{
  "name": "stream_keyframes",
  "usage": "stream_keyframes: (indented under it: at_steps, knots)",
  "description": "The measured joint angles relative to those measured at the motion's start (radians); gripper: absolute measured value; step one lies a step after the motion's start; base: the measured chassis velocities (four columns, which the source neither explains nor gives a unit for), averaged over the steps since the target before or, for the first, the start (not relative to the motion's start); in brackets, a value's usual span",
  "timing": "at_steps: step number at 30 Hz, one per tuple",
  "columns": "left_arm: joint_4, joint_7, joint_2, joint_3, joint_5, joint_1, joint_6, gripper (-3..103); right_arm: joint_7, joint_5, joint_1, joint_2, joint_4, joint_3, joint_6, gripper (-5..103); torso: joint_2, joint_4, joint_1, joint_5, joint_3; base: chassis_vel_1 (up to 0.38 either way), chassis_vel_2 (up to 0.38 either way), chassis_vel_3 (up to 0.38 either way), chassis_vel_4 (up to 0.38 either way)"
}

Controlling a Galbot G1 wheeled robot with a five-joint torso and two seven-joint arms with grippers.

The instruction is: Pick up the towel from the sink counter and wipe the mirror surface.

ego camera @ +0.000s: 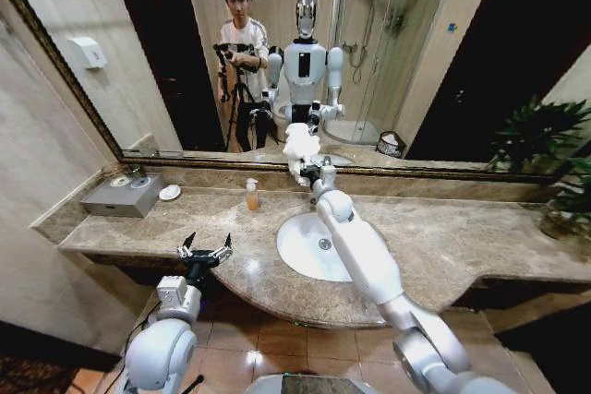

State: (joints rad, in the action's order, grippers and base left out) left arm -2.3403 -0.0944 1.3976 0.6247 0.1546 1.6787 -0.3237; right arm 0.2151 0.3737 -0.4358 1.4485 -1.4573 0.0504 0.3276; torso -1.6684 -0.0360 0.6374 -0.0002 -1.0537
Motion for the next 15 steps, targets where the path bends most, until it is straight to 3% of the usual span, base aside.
stream_keyframes:
  at_steps: [7, 15]
  knots:
    - [0.0, 0.0, 0.0, 0.0, 0.0, 0.0, 0.0, 100, 0.031, 0.024, 0.083, -0.023, -0.053, 0.007, 0.008, 10, 0.0, 0.0002, 0.0, 0.0, 0.0, 0.0, 0.0, 0.0, 0.0]
    - [0.0, 0.0, 0.0, 0.0, 0.0, 0.0, 0.0, 100, 0.011, -0.001, -0.011, 0.001, -0.017, 0.006, -0.003, 10, 0.0, 0.0, 0.0, 0.0002, 0.0, 0.0, 0.0, 0.0, 0.0]
